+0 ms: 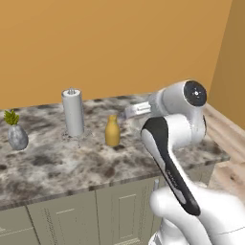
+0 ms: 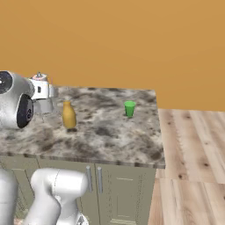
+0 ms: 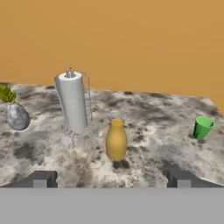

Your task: Place the pitcher and cup on the dining counter for serving.

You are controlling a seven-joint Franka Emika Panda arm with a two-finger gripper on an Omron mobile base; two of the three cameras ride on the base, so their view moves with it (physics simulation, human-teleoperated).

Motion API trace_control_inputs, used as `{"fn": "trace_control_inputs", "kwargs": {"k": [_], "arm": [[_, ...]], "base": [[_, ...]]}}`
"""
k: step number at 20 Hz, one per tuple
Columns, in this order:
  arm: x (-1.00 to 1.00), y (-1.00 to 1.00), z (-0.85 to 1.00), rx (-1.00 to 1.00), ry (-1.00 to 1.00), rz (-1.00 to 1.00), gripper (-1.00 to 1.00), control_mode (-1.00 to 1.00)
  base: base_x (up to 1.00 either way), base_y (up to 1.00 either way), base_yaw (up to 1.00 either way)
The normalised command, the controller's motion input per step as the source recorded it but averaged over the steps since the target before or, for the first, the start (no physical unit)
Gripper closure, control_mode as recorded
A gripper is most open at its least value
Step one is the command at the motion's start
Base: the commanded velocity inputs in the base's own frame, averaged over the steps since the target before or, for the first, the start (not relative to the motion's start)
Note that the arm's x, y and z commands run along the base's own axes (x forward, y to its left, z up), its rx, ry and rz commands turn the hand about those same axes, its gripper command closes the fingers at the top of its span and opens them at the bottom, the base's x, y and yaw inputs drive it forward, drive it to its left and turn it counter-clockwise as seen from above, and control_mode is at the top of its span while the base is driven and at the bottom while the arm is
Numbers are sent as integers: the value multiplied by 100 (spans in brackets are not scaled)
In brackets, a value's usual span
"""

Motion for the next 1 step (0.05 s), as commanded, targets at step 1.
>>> {"fn": "trace_control_inputs", "kwargs": {"k": [1], "arm": [[-100,0,71,0,-37,0,-100,-100]], "base": [[0,0,0]]}}
